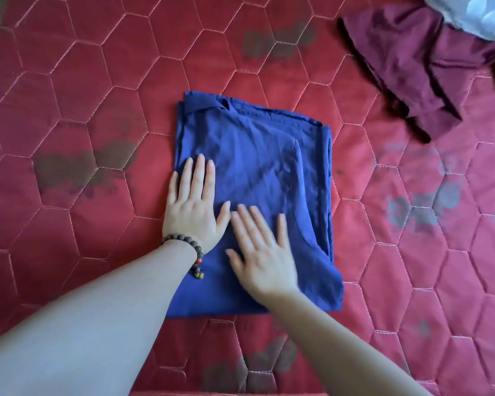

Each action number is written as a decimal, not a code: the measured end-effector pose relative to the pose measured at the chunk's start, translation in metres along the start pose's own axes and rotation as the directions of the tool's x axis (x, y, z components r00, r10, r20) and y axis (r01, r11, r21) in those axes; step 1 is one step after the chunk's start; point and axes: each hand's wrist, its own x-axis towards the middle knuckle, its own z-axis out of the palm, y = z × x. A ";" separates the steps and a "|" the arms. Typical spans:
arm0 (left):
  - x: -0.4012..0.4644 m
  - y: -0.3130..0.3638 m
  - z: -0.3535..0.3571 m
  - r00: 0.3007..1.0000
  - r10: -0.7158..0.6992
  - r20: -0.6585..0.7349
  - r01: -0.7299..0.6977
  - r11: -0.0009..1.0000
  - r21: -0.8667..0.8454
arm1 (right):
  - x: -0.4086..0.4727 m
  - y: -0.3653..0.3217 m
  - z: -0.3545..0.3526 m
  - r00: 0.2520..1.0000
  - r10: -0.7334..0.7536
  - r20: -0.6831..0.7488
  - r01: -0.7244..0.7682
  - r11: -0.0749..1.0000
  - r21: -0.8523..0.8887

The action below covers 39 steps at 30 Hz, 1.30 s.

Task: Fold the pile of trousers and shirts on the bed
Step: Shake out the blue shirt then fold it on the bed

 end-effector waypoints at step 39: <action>0.004 -0.059 -0.047 0.952 -0.153 0.265 0.300 0.634 -0.713 | 0.008 0.098 -0.068 0.738 0.536 0.411 -0.648 0.390 0.655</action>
